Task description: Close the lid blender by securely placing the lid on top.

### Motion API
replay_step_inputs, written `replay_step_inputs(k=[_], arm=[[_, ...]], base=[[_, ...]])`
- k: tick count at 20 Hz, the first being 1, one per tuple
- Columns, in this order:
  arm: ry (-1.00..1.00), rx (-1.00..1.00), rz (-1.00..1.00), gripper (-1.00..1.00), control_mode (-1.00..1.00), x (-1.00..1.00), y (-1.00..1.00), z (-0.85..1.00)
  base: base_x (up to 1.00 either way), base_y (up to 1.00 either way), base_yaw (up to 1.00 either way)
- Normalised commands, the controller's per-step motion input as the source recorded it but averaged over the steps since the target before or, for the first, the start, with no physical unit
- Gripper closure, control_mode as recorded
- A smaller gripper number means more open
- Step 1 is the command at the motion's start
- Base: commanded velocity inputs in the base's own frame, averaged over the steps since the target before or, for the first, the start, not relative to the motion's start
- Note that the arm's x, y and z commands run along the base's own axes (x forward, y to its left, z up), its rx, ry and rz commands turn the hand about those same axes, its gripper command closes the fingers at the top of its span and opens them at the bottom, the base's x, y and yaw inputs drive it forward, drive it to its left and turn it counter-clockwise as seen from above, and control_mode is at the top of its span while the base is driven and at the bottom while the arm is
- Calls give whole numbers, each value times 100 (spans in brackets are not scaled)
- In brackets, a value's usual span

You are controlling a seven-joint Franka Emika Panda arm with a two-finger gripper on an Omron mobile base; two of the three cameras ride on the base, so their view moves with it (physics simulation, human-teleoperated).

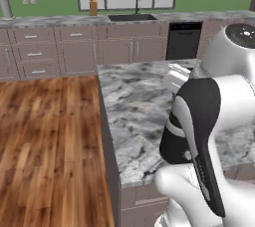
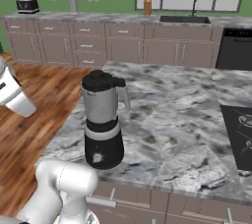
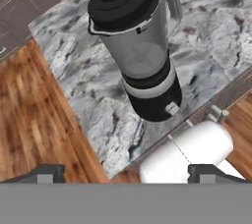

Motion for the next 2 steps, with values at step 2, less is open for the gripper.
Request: replay_step_inputs(k=[2], arm=[[-13, -6, 0, -100, -100, -50, 29, 9]], base=[[0, 0, 0]])
